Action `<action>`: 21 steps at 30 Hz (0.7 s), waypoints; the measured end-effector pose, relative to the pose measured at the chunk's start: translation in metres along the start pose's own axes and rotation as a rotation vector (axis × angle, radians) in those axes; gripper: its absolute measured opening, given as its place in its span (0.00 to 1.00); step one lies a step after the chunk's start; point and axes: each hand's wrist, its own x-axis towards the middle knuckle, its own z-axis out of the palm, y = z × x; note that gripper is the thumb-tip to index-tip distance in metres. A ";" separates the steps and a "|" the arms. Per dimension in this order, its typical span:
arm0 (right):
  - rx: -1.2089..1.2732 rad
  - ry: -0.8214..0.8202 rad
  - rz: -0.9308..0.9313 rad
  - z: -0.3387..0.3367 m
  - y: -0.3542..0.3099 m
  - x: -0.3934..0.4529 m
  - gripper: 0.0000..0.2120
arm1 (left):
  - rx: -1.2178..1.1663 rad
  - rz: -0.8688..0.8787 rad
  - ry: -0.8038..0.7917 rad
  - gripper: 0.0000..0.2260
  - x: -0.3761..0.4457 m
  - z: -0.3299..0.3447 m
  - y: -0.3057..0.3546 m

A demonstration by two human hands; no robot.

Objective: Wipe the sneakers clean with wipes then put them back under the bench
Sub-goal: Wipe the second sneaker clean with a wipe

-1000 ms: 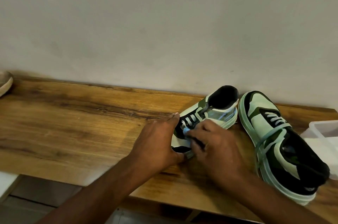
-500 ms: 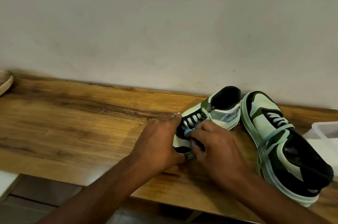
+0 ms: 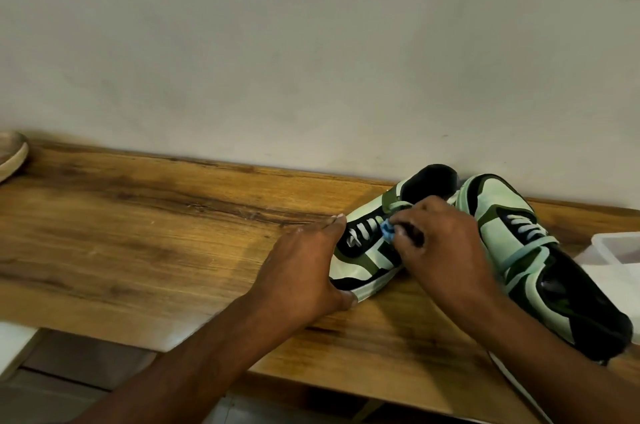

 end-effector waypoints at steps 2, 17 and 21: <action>-0.041 0.023 0.024 -0.004 0.001 0.003 0.09 | 0.003 0.007 0.003 0.52 0.000 0.000 0.001; -0.190 -0.180 -0.226 0.014 -0.031 -0.023 0.13 | -0.031 0.036 0.033 0.49 0.000 0.002 -0.001; -0.148 -0.177 -0.200 0.008 -0.018 -0.014 0.12 | -0.030 0.034 0.026 0.49 0.001 0.000 -0.002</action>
